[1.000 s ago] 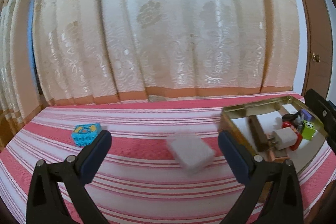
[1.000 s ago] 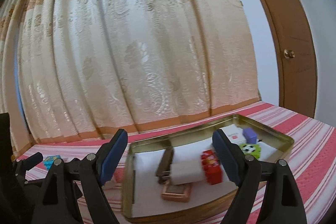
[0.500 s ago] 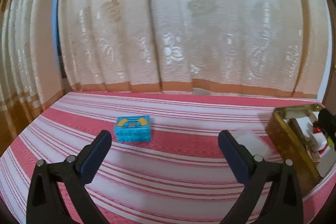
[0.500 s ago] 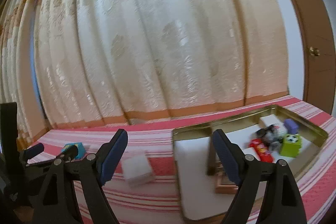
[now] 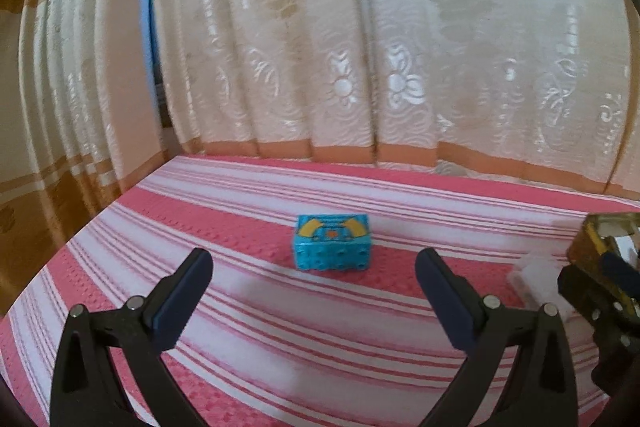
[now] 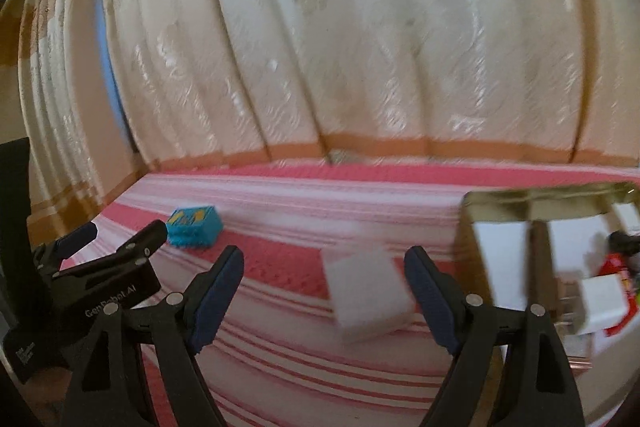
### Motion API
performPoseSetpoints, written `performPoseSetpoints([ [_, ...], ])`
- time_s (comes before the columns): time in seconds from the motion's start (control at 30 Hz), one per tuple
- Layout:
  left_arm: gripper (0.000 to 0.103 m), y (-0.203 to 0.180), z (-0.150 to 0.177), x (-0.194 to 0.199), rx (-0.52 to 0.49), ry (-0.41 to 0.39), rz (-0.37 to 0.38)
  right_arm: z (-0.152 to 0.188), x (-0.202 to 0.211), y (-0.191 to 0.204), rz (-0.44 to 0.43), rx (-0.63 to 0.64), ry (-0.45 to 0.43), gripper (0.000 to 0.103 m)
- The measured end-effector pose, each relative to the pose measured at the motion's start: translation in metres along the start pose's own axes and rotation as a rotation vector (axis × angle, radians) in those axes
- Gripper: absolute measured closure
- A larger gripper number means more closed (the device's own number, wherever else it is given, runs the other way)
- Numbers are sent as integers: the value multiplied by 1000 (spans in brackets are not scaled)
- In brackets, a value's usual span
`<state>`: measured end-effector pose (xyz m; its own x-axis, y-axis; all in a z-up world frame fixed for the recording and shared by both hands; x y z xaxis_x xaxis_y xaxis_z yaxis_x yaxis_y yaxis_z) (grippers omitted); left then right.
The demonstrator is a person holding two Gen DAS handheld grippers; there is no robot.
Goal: Organize rigid objects
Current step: 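Grasp the blue lego brick with the left gripper while the right grasps the green floss box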
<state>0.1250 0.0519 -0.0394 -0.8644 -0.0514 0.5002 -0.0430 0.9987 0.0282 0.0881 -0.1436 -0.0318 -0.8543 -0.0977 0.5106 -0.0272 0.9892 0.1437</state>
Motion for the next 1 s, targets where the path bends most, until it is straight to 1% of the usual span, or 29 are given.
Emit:
performPoseSetpoints([
  [0.03,0,1,0,-1,1,6,-7,1,-5,0,-12,-6,21,25],
  [0.1,0,3,2,-4,5,21,-14,3,-14,1,-28,-14,67,26],
  [0.23,0,3,4,-6,3,38,-15,9,-32,-1,-32,-39,161,30],
  [0.47,0,4,4,-5,0,42,-15,7,-37,-5,1,-35,166,30],
  [0.53,0,5,4,-5,5,43,-16,7,-36,-7,21,-33,167,30],
  [0.57,0,5,4,-5,8,44,-16,8,-35,-9,34,-31,168,32],
  [0.67,0,7,5,-8,11,56,-12,10,-33,-10,35,-21,172,32],
  [0.77,0,6,6,-8,13,59,-11,11,-36,-6,87,17,188,30],
  [0.9,0,7,6,-9,19,61,-12,9,-49,-1,155,99,217,30],
  [1.0,0,8,6,-10,24,67,-14,11,-52,3,174,132,225,30],
])
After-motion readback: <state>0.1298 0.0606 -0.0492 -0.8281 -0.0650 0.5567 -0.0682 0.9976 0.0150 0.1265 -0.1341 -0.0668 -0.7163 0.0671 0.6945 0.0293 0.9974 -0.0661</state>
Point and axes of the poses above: each gripper's, at about its wrist camera, not at the fingertips, and x roughly against the way its jaws point, y to its left, z to its underside, the point moved 5 cm from there along -x, roughly the way its jaws point, and after that the axes turned 2 degrees about y, right-handed, at the moved point
